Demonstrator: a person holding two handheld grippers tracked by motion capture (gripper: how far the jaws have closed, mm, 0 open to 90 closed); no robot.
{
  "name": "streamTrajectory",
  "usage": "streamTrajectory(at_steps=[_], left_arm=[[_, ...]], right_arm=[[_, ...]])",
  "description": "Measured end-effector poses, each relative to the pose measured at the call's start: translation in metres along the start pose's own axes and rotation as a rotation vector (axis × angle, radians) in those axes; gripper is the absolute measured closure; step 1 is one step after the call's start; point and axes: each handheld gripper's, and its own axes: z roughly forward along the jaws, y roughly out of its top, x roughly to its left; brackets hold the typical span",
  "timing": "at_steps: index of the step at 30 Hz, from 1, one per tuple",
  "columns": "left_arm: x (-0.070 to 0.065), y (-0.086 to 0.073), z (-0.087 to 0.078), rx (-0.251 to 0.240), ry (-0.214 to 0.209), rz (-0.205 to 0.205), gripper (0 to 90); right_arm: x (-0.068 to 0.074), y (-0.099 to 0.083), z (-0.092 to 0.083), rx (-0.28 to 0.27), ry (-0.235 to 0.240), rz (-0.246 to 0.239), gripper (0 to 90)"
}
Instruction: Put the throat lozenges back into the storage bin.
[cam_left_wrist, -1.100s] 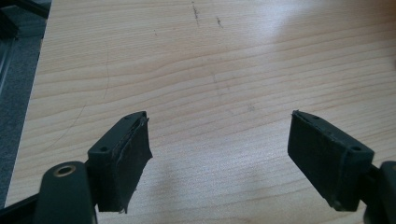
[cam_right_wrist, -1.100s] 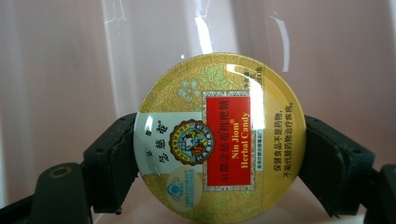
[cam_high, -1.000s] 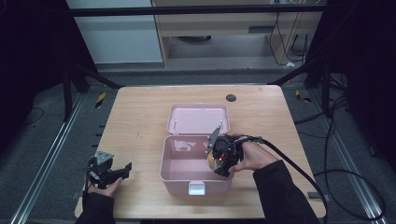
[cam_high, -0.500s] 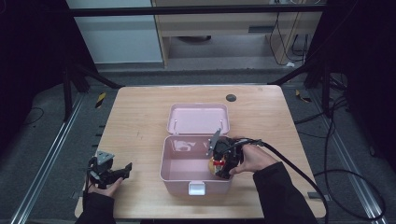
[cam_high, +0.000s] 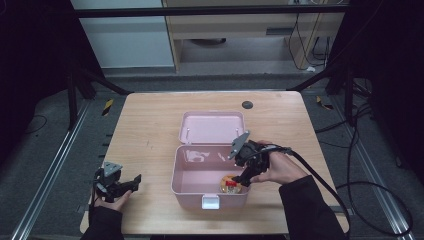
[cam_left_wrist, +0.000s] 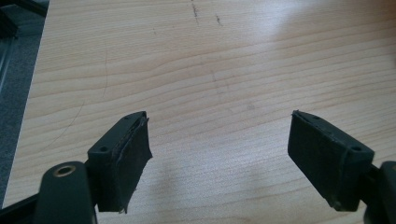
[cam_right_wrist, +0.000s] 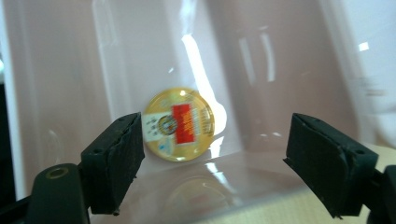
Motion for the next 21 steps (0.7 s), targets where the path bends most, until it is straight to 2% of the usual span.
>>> streamTrajectory(at_steps=[1,3,5,6,8,9,10,11,12,13,17,18,21], left_arm=[[0.000,0.000,0.000,0.000,0.000,0.000,20.1],[0.000,0.000,0.000,-0.002,0.000,0.000,20.2],[0.000,0.000,-0.001,-0.003,0.000,-0.002,20.2],[0.000,0.000,-0.001,-0.003,0.000,-0.002,20.2],[0.000,0.000,-0.001,-0.004,0.001,-0.002,20.2],[0.000,0.000,-0.001,-0.004,0.001,-0.003,20.2],[0.000,0.000,-0.001,-0.004,0.001,-0.003,20.2],[0.000,0.000,-0.001,-0.005,0.001,-0.004,20.2],[0.000,0.000,-0.001,-0.006,0.002,-0.004,20.2],[0.000,0.000,-0.001,-0.005,0.002,-0.003,20.2],[0.000,0.000,-0.001,-0.005,0.002,-0.003,20.2],[-0.001,0.000,-0.001,-0.006,0.002,-0.003,20.2],[-0.001,0.000,-0.001,-0.007,0.003,-0.003,20.2]], right_arm=[[0.000,0.000,0.000,0.000,0.000,0.000,17.2],[-0.002,-0.002,-0.010,-0.038,-0.035,0.028,16.5],[-0.005,-0.007,-0.024,-0.090,-0.095,0.062,14.6],[-0.005,-0.007,-0.024,-0.090,-0.095,0.062,14.6],[-0.006,-0.011,-0.031,-0.129,-0.119,0.095,14.0],[-0.006,-0.018,-0.037,-0.161,-0.147,0.129,13.7],[-0.006,-0.018,-0.037,-0.161,-0.147,0.129,13.7],[-0.006,-0.022,-0.040,-0.170,-0.164,0.143,13.2],[-0.006,-0.030,-0.044,-0.189,-0.206,0.172,13.1],[-0.006,-0.030,-0.044,-0.189,-0.206,0.172,13.1],[-0.006,-0.050,-0.050,-0.228,-0.254,0.250,11.2],[-0.006,-0.061,-0.051,-0.250,-0.284,0.276,10.5],[-0.005,-0.072,-0.051,-0.276,-0.302,0.308,9.8]])
